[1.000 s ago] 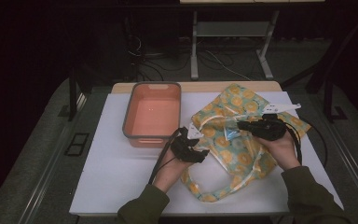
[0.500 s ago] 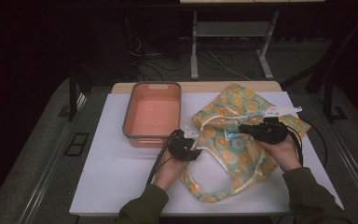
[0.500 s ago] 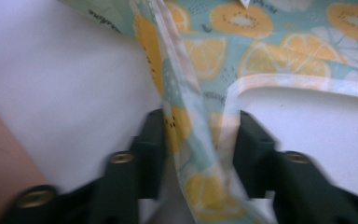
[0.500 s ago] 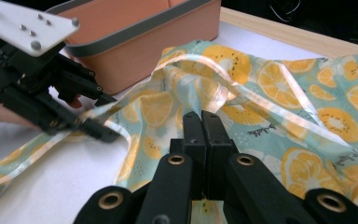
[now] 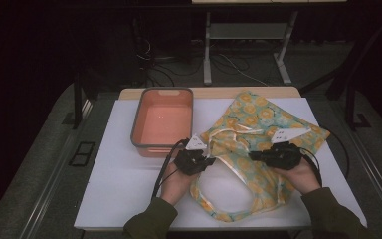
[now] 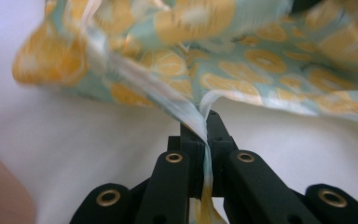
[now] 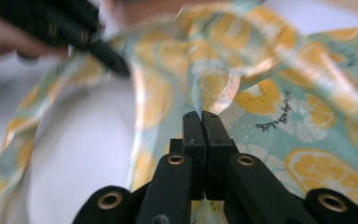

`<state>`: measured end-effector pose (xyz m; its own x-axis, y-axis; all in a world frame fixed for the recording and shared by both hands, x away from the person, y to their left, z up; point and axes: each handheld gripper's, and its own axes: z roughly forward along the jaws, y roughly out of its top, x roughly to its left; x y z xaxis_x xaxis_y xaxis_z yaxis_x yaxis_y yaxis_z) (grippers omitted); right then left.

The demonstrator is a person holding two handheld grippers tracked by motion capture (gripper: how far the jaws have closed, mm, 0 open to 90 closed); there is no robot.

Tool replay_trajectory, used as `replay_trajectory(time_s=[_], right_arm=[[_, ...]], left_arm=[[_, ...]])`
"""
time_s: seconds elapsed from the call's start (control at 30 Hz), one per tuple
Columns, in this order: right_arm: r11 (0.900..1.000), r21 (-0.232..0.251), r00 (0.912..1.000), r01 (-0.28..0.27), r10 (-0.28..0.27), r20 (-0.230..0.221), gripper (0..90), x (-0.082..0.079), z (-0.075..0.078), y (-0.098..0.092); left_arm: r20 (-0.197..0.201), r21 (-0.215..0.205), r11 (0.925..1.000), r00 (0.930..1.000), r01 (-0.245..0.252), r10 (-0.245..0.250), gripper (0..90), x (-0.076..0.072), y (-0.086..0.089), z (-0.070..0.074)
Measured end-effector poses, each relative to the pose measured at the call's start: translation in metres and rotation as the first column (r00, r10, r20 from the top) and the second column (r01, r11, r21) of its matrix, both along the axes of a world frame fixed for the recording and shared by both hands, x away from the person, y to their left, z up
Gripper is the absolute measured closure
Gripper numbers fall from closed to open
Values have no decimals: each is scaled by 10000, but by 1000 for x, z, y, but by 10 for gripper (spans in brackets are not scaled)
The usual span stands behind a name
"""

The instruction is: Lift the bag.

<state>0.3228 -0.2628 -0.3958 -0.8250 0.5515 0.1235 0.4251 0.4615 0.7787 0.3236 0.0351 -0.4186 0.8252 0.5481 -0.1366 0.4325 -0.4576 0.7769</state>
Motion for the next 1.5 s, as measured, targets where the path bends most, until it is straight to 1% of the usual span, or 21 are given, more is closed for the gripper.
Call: replay_trajectory(time_s=[0.07, 0.13, 0.2, 0.23, 0.3, 0.37, 0.4, 0.43, 0.5, 0.57, 0.63, 0.73, 0.77, 0.83, 0.97, 1.03, 1.07, 1.13, 1.2, 1.33, 1.5], right_arm=[[9988, -370, 9993, -306, 297, -240, 891, -7, -8, 6], [9948, -815, 9970, -603, 561, -530, 882, -11, -19, 11], [9914, -1087, 9949, -723, 640, -778, 827, -14, -26, 13], [9912, -1130, 9954, -689, 606, -748, 785, -16, -27, 12], [9951, -870, 9983, -463, 430, -397, 682, -23, -20, 9], [9978, -548, 9992, -374, 367, -141, 619, -36, -10, 5], [9977, -519, 9990, -437, 438, 12, 596, -43, -6, 4], [9973, -550, 9988, -478, 481, 36, 578, -50, -5, 3], [9961, -729, 9987, -500, 495, -84, 536, -61, -10, 3], [9910, -1261, 9988, -455, 427, -247, 480, -68, -21, 4], [9848, -1706, 9991, -336, 288, -311, 430, -70, -32, 6], [9818, -1855, 9988, -401, 340, -361, 405, -66, -40, 9], [9808, -1893, 9983, -463, 386, -444, 420, -65, -43, 11], [9722, -2299, 9984, -439, 343, -458, 495, -61, -49, 12], [9761, -2168, 9992, -163, 81, -386, 767, -55, -49, 2], [9781, -2079, 9988, -2, -100, -480, 853, -51, -49, -3], [9780, -2088, 9988, 4, -104, -469, 876, -50, -49, -4], [9773, -2120, 9992, 29, -111, -375, 883, -48, -48, -5], [9796, -2001, 9994, 174, -230, -258, 885, -48, -45, -8], [9887, -1442, 9991, 418, -405, 115, 888, -46, -32, -18], [9938, -878, 9965, 681, -634, 544, 889, -45, -18, -26]], left_arm=[[-99, 64, 9999, 9998, 156, -155, 888, -2, 0, -3], [-232, 158, 9994, 9993, 295, -291, 888, -3, -1, -5], [-350, 60, 9995, 9990, 297, -295, 888, -2, -1, -7], [-368, 17, 9995, 9989, 301, -300, 888, -1, 0, -7], [-434, -161, 9996, 9988, 239, -246, 888, 0, 2, -7], [-441, -201, 9996, 9988, 221, -230, 888, 1, 3, -6], [-470, -247, 9995, 9987, 201, -213, 888, 1, 3, -7], [-528, -284, 9994, 9984, 185, -200, 888, 2, 3, -7], [-536, -303, 9994, 9984, 159, -175, 888, 2, 4, -7], [-547, -348, 9993, 9984, 153, -172, 887, 3, 4, -7], [-559, -333, 9994, 9983, 137, -156, 888, 3, 4, -7], [-593, -363, 9993, 9982, 89, -111, 887, 3, 4, -8], [-589, -343, 9994, 9982, 92, -113, 888, 4, 4, -8], [-599, -375, 9993, 9981, 88, -110, 888, 4, 5, -8], [-612, -449, 9990, 9981, 80, -108, 888, 4, 5, -7], [-628, -478, 9988, 9979, 107, -137, 888, 5, 5, -7], [-638, -508, 9986, 9979, 112, -144, 888, 5, 4, -7], [-605, -553, 9984, 9980, 125, -158, 889, 5, 4, -6], [-526, -574, 9983, 9985, 133, -163, 889, 5, 4, -3], [-387, -689, 9975, 9991, 171, -198, 889, 3, 4, 3], [-199, -970, 9950, 9995, 221, -242, 890, 1, 5, 11]])
